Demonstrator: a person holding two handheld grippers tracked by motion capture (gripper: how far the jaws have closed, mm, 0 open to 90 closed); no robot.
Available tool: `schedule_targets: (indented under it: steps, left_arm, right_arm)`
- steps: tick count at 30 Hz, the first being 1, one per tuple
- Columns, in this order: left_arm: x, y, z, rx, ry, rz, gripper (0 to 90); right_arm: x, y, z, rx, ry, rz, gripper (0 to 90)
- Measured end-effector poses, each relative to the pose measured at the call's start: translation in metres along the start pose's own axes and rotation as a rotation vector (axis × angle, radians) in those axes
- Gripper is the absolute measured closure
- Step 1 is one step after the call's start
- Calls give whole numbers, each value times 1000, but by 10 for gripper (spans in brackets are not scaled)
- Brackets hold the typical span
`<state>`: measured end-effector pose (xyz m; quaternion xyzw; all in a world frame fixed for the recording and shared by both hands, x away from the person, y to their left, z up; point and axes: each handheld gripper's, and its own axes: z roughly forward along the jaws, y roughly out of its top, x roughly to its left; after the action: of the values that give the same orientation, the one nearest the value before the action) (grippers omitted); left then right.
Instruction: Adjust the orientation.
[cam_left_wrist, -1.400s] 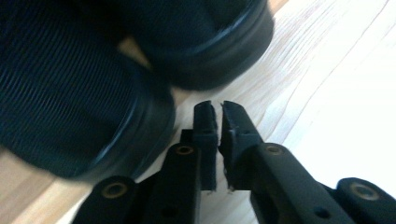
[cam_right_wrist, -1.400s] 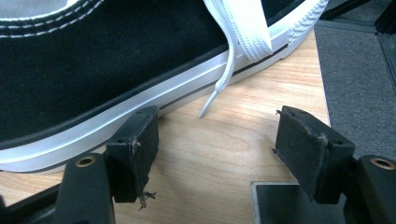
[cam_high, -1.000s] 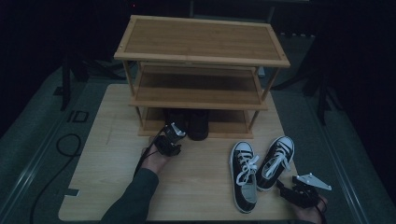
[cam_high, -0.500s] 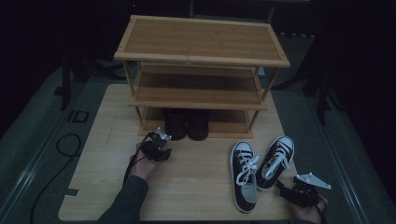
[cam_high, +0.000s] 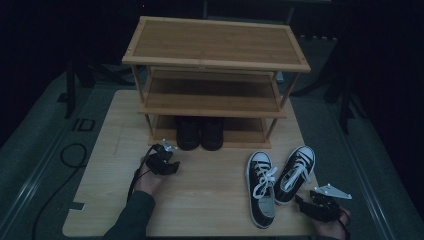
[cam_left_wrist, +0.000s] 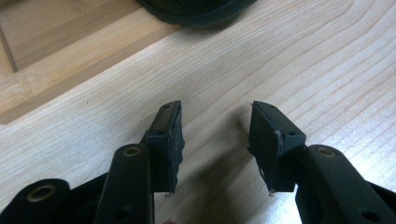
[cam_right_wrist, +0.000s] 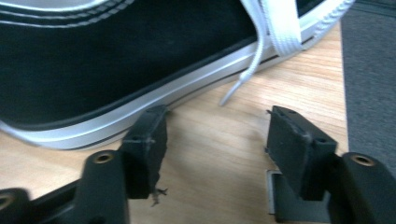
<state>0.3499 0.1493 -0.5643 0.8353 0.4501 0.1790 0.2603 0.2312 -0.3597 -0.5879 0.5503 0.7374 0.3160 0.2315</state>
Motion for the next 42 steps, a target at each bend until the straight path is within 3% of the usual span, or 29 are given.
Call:
schedule_targets:
  steps: [3,6,15,23,29,36,42]
  left_arm:
    - [6,-4,0,-10,-23,-19,518]
    - [7,-5,-1,-18,-27,-11,506]
    - [7,-8,-1,-34,-34,-11,498]
    - [8,-9,-1,-42,-39,-4,494]
    - [7,-12,0,-59,-43,3,468]
    - [7,-13,0,-66,-44,1,466]
    - [7,-13,0,-71,-44,-1,465]
  right_arm:
    - [-1,2,-6,9,42,-15,464]
    - [0,3,-10,41,97,-65,502]
    - [9,8,-25,66,165,-154,544]
    - [11,26,-50,38,189,-209,545]
    - [15,41,-65,-13,242,-229,562]
    - [25,57,-69,-43,272,-240,564]
    - [42,72,-61,-32,307,-292,570]
